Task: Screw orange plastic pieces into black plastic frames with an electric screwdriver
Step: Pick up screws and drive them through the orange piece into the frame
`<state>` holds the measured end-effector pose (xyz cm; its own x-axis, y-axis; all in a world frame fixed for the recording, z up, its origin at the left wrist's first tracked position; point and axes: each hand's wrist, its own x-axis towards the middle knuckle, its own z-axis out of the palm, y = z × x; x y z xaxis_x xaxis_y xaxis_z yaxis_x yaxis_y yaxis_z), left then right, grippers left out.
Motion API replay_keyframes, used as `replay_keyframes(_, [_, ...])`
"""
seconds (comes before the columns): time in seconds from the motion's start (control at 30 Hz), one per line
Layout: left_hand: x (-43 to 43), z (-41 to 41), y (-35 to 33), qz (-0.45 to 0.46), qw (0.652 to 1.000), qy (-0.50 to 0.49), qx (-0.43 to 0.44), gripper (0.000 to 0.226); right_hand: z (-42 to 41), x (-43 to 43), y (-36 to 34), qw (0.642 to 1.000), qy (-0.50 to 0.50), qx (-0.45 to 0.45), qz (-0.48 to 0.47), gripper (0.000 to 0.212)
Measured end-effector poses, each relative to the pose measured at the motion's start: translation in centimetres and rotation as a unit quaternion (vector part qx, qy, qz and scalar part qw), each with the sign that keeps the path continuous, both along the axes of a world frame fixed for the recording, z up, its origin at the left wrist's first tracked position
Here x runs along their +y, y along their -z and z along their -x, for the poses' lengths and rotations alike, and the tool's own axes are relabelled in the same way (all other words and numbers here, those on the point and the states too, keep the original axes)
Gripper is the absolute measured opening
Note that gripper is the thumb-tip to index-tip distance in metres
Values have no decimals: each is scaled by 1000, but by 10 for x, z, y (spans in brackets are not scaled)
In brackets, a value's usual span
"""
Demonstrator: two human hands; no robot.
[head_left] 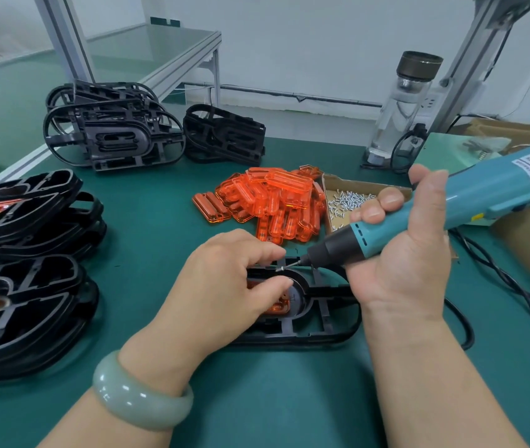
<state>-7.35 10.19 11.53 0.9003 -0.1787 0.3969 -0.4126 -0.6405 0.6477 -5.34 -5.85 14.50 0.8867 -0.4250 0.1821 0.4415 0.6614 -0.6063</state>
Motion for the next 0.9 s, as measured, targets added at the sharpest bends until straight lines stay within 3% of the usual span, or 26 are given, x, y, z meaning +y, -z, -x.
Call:
replay_keyframes(0.13, [10,-4,0,-72,997,2,20,5,-2,-3,1,999,16,10,35,15])
replay_keyframes(0.3, [6,-4,6,-205,975,25,82,12,-3,-1,2,994,35,0,104,14])
replay_keyframes(0.5, [6,-8,11,-204,974,21,92,12,0,3,2,986,32,-20,161,12])
replay_keyframes(0.9, [6,-8,14,-188,979,16,81,12,0,6,3,983,17,-25,181,10])
